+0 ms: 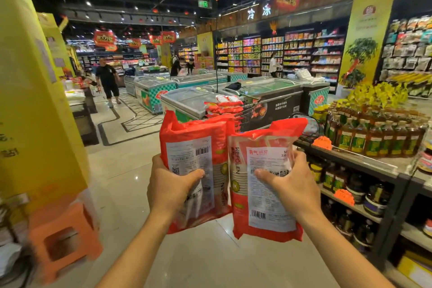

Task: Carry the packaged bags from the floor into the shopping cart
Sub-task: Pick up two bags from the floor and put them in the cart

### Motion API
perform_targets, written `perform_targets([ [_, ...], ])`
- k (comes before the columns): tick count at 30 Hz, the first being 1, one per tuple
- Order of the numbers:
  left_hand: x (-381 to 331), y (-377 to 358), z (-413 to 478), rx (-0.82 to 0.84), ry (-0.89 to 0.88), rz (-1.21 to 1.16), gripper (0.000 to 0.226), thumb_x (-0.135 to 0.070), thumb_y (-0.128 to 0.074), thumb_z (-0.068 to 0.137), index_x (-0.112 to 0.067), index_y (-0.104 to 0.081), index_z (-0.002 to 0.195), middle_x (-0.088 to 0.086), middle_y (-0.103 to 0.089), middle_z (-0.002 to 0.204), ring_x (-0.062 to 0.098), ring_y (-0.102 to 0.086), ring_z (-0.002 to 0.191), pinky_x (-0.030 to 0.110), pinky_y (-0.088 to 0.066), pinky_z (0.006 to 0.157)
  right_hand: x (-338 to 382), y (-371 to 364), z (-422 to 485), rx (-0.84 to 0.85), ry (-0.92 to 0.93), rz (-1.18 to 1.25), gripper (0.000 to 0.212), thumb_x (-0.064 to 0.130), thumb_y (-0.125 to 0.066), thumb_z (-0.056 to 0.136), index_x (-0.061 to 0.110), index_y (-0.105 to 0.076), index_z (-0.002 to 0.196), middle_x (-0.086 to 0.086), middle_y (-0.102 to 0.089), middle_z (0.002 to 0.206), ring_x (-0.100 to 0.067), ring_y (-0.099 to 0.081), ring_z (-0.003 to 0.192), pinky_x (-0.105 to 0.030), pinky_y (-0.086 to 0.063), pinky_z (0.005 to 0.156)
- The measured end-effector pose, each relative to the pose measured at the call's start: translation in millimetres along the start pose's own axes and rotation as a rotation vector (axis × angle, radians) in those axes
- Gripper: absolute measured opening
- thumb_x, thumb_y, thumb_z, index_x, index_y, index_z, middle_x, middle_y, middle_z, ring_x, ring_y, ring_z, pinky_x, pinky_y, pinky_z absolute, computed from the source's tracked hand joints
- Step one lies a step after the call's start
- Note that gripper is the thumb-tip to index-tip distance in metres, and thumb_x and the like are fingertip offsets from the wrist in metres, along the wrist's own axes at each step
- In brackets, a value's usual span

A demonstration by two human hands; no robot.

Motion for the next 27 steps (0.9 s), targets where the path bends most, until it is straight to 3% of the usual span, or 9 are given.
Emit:
perform_targets([
  [2,-3.7,-15.4,27.2,-0.014,-0.006,0.019,0.067,-0.031,-0.096,0.061,-0.032,-0.048,0.108,-0.014,-0.067,0.098,0.013,-0.068,0.090,0.043,-0.060,0.082,-0.6,-14.4,32.3,0.009,0.002,0.024,0.071,0.065,-0.084,0.066,0.041,-0.037,0.112,0.013,-0.063,0.115,-0.016,-0.061,0.102,-0.044,-0.052,0.085],
  [6,-13.5,-47.5,77.1,-0.034,-0.031,0.050,0.068,-0.031,-0.096,0.061,-0.030,-0.049,0.110,-0.014,-0.065,0.096,0.012,-0.066,0.089,0.030,-0.051,0.071,-6.4,-38.5,96.7,0.037,0.008,0.076,0.071,0.066,-0.085,0.064,0.041,-0.039,0.112,0.014,-0.064,0.113,-0.015,-0.064,0.101,-0.045,-0.054,0.085],
  [10,-12.3,-76.5,117.8,-0.055,-0.035,0.057,0.072,-0.040,-0.093,0.055,-0.033,-0.050,0.113,-0.014,-0.068,0.099,0.009,-0.067,0.089,0.041,-0.058,0.082,-9.0,-56.2,150.1,0.056,0.035,0.067,0.071,0.066,-0.084,0.065,0.040,-0.037,0.112,0.013,-0.063,0.114,-0.013,-0.064,0.101,-0.043,-0.054,0.085],
  [15,-8.9,-113.9,159.5,-0.061,-0.018,0.057,0.073,-0.044,-0.092,0.052,-0.036,-0.048,0.110,-0.014,-0.068,0.100,0.013,-0.069,0.090,0.049,-0.061,0.081,-17.6,-76.5,204.8,0.070,0.045,0.070,0.071,0.063,-0.084,0.067,0.039,-0.037,0.114,0.013,-0.062,0.114,-0.013,-0.062,0.100,-0.037,-0.050,0.079],
  [19,3.0,-147.4,196.9,-0.052,0.004,0.061,0.072,-0.042,-0.093,0.053,-0.036,-0.046,0.108,-0.014,-0.066,0.100,0.014,-0.068,0.091,0.050,-0.061,0.080,-29.2,-96.4,248.1,0.076,0.038,0.060,0.069,0.061,-0.085,0.068,0.037,-0.038,0.112,0.012,-0.061,0.112,-0.013,-0.060,0.098,-0.035,-0.046,0.077],
  [24,24.0,-191.7,252.1,-0.036,0.020,0.052,0.071,-0.035,-0.095,0.060,-0.031,-0.046,0.112,-0.013,-0.065,0.101,0.015,-0.068,0.093,0.050,-0.061,0.081,-42.1,-131.4,307.6,0.084,0.023,0.030,0.069,0.063,-0.084,0.068,0.037,-0.038,0.112,0.012,-0.062,0.111,-0.014,-0.062,0.099,-0.038,-0.052,0.080],
  [27,38.7,-221.0,295.9,-0.021,0.026,0.035,0.072,-0.032,-0.095,0.063,-0.027,-0.046,0.115,-0.012,-0.064,0.103,0.019,-0.068,0.096,0.045,-0.059,0.083,-44.6,-156.9,347.8,0.074,0.017,0.001,0.069,0.062,-0.085,0.068,0.034,-0.038,0.111,0.011,-0.060,0.109,-0.014,-0.059,0.097,-0.037,-0.049,0.079],
])
Point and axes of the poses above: each hand's wrist, its own z-axis towards the middle knuckle, its own y-axis out of the back of the hand, x = y × z, the point moved 4 cm from there along z, towards the middle knuckle
